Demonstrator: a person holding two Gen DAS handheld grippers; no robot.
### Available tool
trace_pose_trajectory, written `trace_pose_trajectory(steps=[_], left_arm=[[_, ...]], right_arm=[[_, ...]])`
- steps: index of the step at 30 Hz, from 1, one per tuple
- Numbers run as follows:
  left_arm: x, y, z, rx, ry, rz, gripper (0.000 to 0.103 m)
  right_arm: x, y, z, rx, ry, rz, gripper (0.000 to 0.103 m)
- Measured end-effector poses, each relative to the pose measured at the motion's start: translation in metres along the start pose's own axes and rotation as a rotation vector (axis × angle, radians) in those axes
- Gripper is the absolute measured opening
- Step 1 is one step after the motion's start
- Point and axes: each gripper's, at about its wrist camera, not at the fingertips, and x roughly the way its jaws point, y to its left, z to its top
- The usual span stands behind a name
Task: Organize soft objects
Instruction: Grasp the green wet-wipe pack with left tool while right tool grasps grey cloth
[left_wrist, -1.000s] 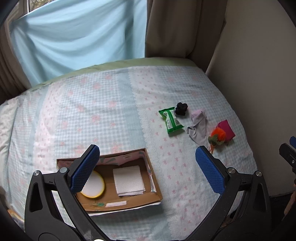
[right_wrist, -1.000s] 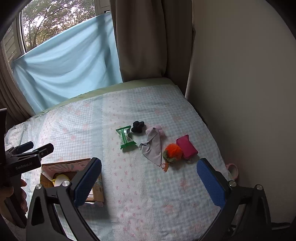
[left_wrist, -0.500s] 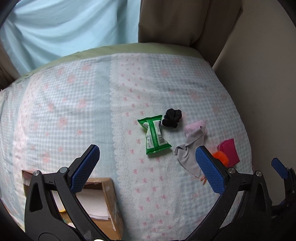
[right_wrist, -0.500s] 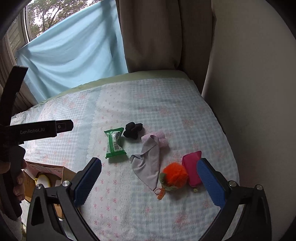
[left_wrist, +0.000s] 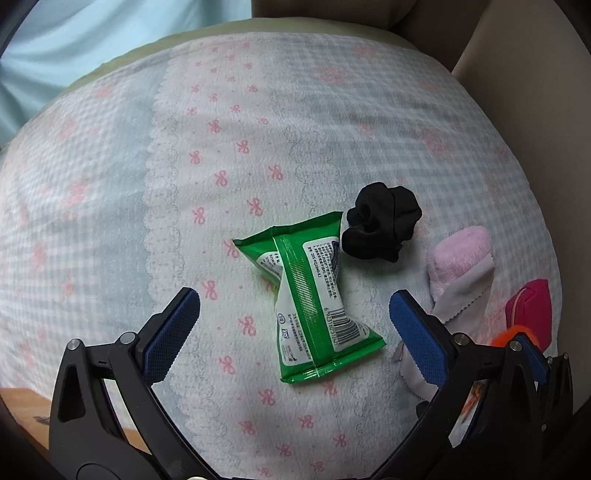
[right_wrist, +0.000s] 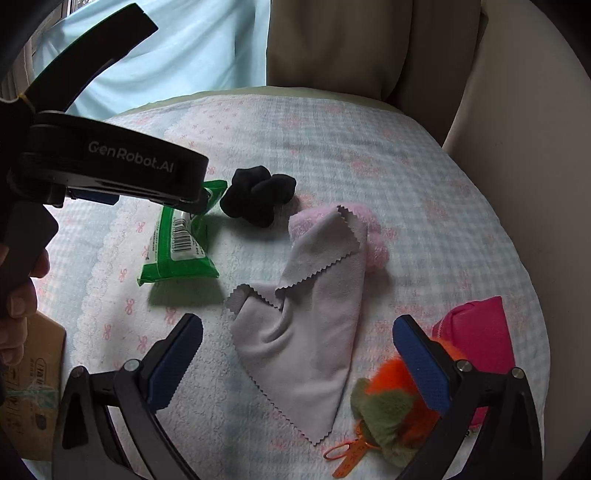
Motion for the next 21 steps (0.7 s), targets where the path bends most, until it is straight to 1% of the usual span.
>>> trace_pose_trajectory(steps=[3, 5, 6, 7, 8, 10, 11, 12, 14, 15, 16, 18, 21], left_arm=[[0.024, 0.001, -0.001, 0.003, 0.015, 0.003, 0.093], [0.035, 0.002, 0.000, -0.002, 0.024, -0.003, 0.087], [0.040, 0.003, 0.000, -0.005, 0.028, -0.005, 0.083], [0.044, 0.003, 0.001, -0.007, 0.032, -0.006, 0.077], [0.049, 0.004, 0.002, -0.009, 0.036, -0.006, 0.073], [0.055, 0.005, 0.002, -0.013, 0.044, -0.007, 0.059], [0.058, 0.006, 0.002, -0.015, 0.051, -0.008, 0.057], [0.061, 0.006, 0.001, -0.019, 0.057, -0.012, 0.048], [0.061, 0.004, 0.000, -0.014, 0.048, -0.013, 0.044], [0.060, 0.002, 0.000, -0.003, 0.046, -0.017, 0.041], [0.060, 0.000, 0.000, 0.009, 0.045, -0.011, 0.040], [0.059, -0.003, -0.001, 0.026, 0.045, -0.006, 0.038], [0.057, -0.005, -0.003, 0.031, 0.041, -0.008, 0.036]], right_arm=[[0.024, -0.002, -0.003, -0.005, 0.016, -0.004, 0.103], [0.034, -0.003, -0.004, -0.003, 0.023, 0.004, 0.097], [0.038, -0.004, -0.003, -0.004, 0.033, 0.006, 0.094], [0.042, -0.003, -0.003, -0.009, 0.044, 0.005, 0.084], [0.045, -0.003, -0.003, -0.014, 0.053, 0.012, 0.076], [0.045, -0.001, -0.002, -0.030, 0.045, 0.016, 0.072], [0.044, 0.002, -0.002, -0.045, 0.042, 0.021, 0.064], [0.043, 0.004, -0.002, -0.059, 0.042, 0.029, 0.059], [0.041, 0.011, -0.003, -0.082, 0.042, 0.041, 0.042], [0.040, 0.014, -0.003, -0.092, 0.043, 0.052, 0.038], [0.039, 0.017, -0.003, -0.097, 0.043, 0.057, 0.031], [0.038, 0.020, -0.003, -0.097, 0.044, 0.058, 0.025], [0.037, 0.015, -0.001, -0.062, 0.049, 0.075, 0.016]])
